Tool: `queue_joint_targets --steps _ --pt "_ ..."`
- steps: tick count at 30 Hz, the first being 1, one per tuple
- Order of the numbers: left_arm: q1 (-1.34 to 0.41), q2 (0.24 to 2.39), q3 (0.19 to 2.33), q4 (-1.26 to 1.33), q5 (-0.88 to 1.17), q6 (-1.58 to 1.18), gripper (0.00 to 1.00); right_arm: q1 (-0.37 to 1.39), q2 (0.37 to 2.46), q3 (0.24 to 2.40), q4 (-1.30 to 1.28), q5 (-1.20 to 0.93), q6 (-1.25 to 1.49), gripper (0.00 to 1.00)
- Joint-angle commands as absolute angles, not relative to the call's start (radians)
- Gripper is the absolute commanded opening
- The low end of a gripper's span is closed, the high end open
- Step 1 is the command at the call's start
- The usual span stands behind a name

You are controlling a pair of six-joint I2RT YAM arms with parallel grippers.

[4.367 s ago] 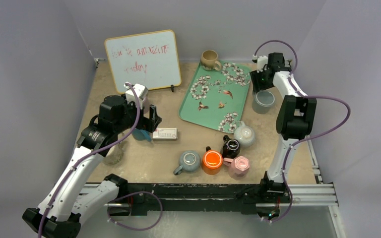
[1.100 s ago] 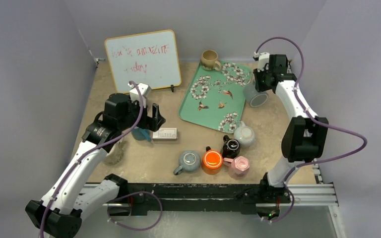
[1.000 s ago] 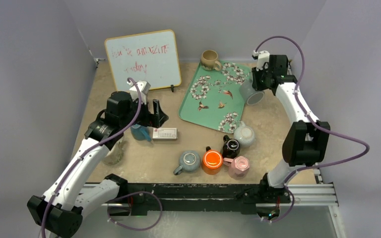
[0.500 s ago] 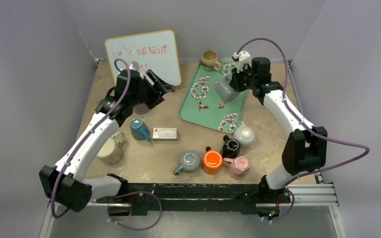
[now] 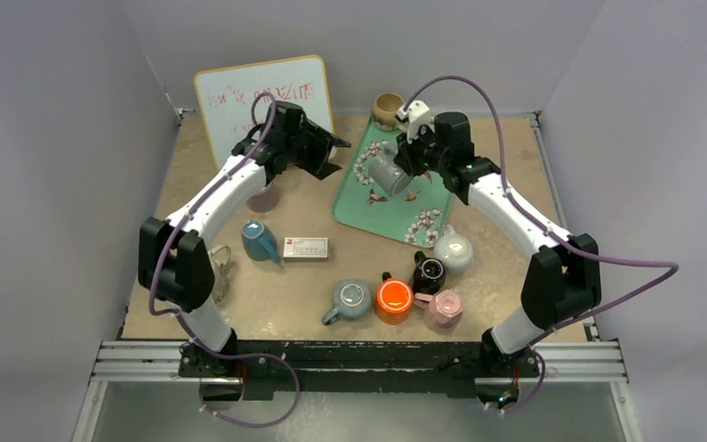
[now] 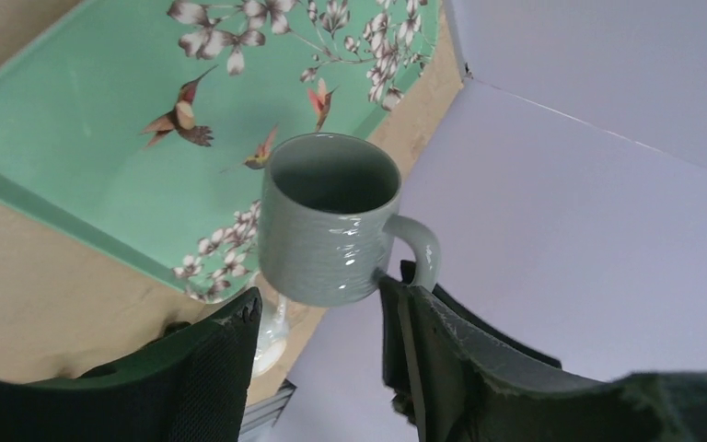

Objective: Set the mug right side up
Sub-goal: Turn over the cup at the center of the board.

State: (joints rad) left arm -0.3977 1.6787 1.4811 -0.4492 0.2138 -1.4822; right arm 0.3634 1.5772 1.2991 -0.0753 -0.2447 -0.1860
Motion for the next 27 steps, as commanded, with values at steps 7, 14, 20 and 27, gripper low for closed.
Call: queue_joint_targets --steps 7,14,20,27 --pt "-0.444 1.821 1.652 -0.418 0.293 -1.618 0.52 0.458 1.49 1.296 0.12 -0.21 -0.256 0.0" --pt "-0.458 1.862 1.675 -0.413 0.303 -1.633 0.49 0.518 1.497 1.291 0.134 -0.169 -0.308 0.0" --pt "-0.46 1.883 1.654 -0.399 0.344 -1.659 0.44 0.552 1.506 1.274 0.152 -0.152 -0.352 0.0" --pt "-0.463 1.862 1.632 -0.419 0.348 -1.668 0.42 0.581 1.493 1.2 0.25 -0.109 -0.448 0.0"
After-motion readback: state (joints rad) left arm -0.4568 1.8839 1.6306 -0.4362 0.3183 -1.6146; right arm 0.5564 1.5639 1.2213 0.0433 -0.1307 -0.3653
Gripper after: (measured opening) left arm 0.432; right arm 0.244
